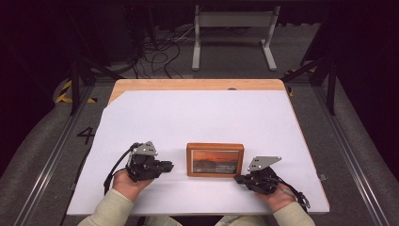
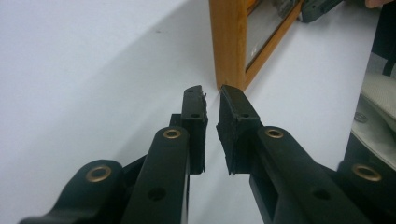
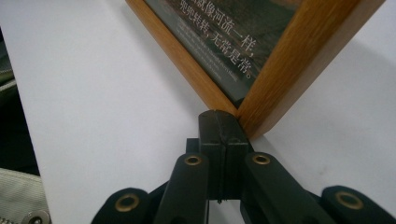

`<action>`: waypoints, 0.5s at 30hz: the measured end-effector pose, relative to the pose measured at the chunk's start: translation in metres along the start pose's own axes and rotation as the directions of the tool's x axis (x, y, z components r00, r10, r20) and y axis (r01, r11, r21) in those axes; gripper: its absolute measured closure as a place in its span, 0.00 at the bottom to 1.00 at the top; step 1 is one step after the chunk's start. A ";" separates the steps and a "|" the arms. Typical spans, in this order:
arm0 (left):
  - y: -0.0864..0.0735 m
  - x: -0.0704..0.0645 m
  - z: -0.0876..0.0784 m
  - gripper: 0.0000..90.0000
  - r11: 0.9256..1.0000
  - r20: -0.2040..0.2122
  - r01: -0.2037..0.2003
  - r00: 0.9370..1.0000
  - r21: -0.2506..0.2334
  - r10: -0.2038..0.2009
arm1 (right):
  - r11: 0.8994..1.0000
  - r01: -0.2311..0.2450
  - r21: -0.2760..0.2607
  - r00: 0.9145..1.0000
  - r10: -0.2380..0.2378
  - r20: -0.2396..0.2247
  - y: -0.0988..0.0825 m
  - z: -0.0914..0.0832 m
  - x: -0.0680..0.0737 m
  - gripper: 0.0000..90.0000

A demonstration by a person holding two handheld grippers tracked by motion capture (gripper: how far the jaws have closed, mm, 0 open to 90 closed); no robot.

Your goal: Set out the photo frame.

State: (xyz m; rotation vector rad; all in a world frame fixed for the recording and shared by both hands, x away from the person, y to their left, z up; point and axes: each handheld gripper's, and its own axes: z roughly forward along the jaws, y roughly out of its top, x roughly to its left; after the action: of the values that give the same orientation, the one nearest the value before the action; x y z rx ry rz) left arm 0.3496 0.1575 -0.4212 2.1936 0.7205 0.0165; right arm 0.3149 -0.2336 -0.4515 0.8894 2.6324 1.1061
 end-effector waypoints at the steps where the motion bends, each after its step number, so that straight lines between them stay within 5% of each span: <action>1: 0.000 0.001 0.000 0.87 1.000 -0.006 -0.001 1.000 -0.002 0.001 | 1.000 -0.001 0.001 1.000 0.001 0.006 0.000 0.000 0.001 1.00; 4: -0.002 0.001 -0.003 0.85 1.000 -0.014 -0.001 1.000 -0.010 0.001 | 1.000 0.006 -0.009 1.000 -0.006 -0.015 0.005 -0.012 0.004 0.99; 10: -0.009 0.007 -0.019 0.80 0.999 -0.030 0.012 0.999 -0.052 -0.013 | 0.985 0.053 -0.162 0.997 -0.042 0.071 0.016 -0.055 -0.008 0.83; 15: -0.012 0.012 -0.026 0.73 0.998 -0.061 0.023 0.998 -0.065 -0.027 | 0.973 0.040 -0.227 0.991 -0.010 0.130 0.016 -0.070 -0.022 0.71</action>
State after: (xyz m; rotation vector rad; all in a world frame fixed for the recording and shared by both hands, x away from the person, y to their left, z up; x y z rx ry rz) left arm 0.3472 0.1877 -0.4148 2.1308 0.7722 0.0939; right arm 0.3161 -0.2798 -0.3924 0.8466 2.3482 1.2690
